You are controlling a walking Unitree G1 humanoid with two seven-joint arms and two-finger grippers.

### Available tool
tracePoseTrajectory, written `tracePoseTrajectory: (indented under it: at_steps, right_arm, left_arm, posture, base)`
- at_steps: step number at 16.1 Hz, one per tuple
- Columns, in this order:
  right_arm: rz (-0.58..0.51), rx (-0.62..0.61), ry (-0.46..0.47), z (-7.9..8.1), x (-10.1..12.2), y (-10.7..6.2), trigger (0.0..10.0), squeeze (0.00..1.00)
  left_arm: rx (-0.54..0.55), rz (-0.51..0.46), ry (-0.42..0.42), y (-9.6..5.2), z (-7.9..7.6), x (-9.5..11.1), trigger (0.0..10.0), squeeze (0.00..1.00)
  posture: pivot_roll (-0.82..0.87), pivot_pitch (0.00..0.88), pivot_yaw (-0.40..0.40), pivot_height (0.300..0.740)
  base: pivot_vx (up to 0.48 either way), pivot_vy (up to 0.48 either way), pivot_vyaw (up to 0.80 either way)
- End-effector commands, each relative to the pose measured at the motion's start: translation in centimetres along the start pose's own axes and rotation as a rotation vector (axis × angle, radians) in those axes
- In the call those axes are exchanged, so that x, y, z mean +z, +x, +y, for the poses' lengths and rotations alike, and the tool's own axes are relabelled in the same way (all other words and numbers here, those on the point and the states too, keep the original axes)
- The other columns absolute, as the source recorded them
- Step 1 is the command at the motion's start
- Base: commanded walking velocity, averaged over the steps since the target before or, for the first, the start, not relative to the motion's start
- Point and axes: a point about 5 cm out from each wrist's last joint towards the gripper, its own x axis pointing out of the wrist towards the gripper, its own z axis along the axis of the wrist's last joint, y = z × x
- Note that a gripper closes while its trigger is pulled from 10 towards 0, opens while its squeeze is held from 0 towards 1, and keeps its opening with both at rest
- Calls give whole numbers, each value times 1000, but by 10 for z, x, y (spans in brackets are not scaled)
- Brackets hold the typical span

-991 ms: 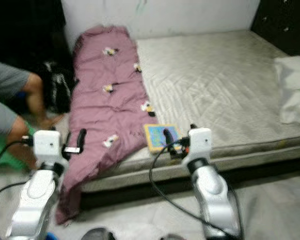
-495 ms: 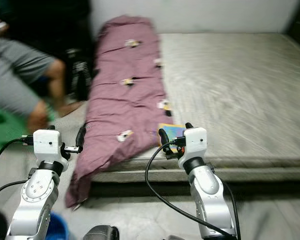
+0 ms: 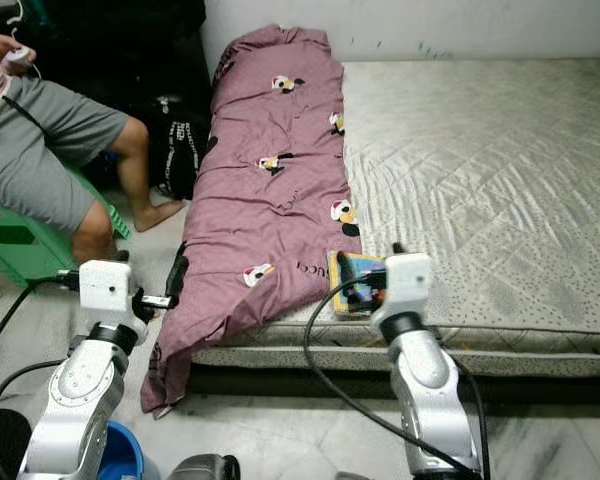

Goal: Clean up the room

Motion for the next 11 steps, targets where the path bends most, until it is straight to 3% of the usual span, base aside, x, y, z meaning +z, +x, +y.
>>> tracePoseTrajectory:
  at_steps: [1,4,11]
  right_arm:
    - [-7,-13,13,1,0,2,10000,0]
    - [-11,-21,15,1,-1,4,10000,0]
    - [-15,-27,12,0,-2,7,10000,0]
  left_arm:
    - [-4,-12,2,0,2,3,10000,0]
    - [-25,-30,-9,4,2,6,10000,0]
    - [-36,-37,-15,5,1,6,10000,0]
  posture:
    - [-29,0,28,740]
    - [-28,0,30,740]
    - [-25,0,28,740]
  base:
    - [0,0,0]
    - [177,0,0]
    - [340,0,0]
